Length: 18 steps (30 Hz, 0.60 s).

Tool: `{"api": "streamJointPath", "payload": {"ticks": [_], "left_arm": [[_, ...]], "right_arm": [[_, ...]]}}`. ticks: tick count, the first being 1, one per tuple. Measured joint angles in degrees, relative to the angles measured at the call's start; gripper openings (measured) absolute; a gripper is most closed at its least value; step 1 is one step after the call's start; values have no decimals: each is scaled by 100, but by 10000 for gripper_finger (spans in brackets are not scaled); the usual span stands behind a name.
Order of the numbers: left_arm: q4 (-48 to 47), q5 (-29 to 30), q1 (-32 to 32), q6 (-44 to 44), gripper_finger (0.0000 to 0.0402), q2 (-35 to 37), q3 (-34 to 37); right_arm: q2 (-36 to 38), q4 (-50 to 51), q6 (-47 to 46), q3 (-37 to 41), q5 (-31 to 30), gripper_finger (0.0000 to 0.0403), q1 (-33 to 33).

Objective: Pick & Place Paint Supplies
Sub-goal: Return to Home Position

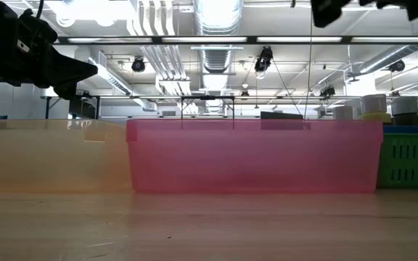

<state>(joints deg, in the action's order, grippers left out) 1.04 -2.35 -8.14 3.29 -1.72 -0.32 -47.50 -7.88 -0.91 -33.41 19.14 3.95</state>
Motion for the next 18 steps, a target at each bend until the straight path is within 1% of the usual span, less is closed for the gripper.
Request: {"api": "streamJointPath", "payload": {"ticks": [6, 11, 18], "left_arm": [[0, 0, 0, 0, 12, 0, 0], [0, 0, 0, 0, 12, 0, 0], [0, 0, 0, 0, 12, 0, 0]], "right_arm": [[1162, -16, -236, 812, -174, 111, 176], [2074, -19, -345, 1363, -288, 111, 181], [2970, -12, -363, 1919, -554, 111, 181]]}}
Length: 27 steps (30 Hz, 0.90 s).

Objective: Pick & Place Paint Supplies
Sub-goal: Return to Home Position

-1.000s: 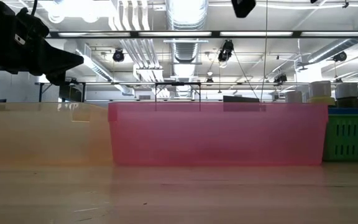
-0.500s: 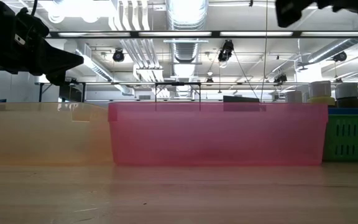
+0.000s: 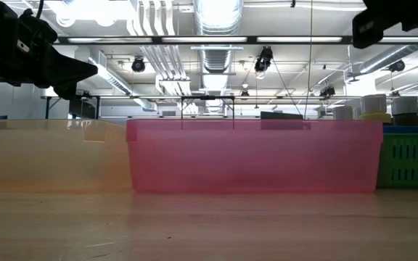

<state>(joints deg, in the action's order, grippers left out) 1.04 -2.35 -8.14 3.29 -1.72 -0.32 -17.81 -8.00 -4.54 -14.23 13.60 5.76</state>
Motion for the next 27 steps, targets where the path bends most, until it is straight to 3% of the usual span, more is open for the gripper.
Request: {"api": "streamJointPath", "payload": {"ticks": [16, 27], "left_arm": [[0, 0, 0, 0, 12, 0, 0], [-1, -1, -1, 0, 12, -42, 2]], "right_arm": [[1771, -62, -153, 1287, -350, 111, -4], [1780, 464, 288, 1373, -722, 111, -22]]}}
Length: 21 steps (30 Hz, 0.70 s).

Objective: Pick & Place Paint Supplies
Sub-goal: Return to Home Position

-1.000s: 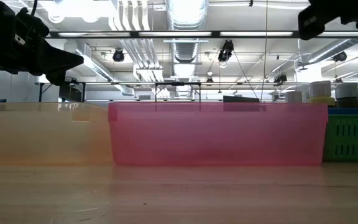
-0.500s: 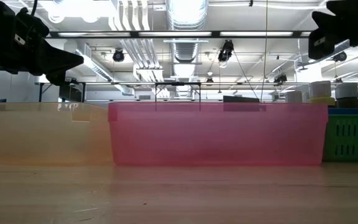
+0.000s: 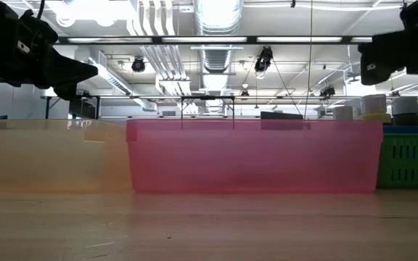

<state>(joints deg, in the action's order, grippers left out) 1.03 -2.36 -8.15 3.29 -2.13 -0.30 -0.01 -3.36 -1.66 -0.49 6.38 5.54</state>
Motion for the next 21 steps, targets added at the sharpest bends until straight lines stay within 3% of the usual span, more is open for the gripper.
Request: {"api": "streamJointPath", "payload": {"ticks": [8, 14, 21], "left_arm": [[-1, 1, -3, 0, 12, 2, 1], [1, 0, -3, 0, 12, 0, 1], [1, 1, -3, 0, 12, 0, 1]], "right_arm": [[-191, 298, -466, 0, -643, 111, 3], [-328, 295, -1305, 0, -670, 111, 4], [-513, 287, -1602, 0, -658, 111, 9]]}}
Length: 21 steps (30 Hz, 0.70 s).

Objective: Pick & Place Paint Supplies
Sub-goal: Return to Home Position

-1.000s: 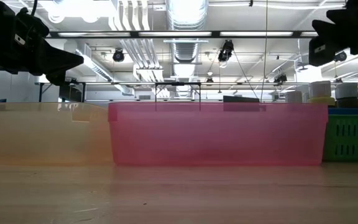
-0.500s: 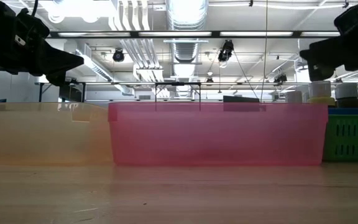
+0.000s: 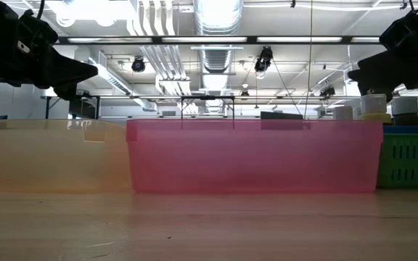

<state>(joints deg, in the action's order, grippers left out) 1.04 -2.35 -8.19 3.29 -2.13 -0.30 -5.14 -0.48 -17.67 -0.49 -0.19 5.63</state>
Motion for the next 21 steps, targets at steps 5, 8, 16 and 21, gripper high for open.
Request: {"api": "streamJointPath", "payload": {"ticks": [5, 8, 16, 21], "left_arm": [[0, -1, 2, 0, 12, 0, -2], [0, -1, 2, 0, 12, 0, 0], [0, 0, 7, 0, 12, 0, -1], [0, 0, 4, 0, 12, 0, 0]], "right_arm": [[-153, -3, 53, 0, 1, 111, 0], [-190, -1, 164, 0, 11, 111, 0], [-199, -12, 157, 0, 12, 111, 0], [-208, -12, 157, 0, 13, 111, 0]]}}
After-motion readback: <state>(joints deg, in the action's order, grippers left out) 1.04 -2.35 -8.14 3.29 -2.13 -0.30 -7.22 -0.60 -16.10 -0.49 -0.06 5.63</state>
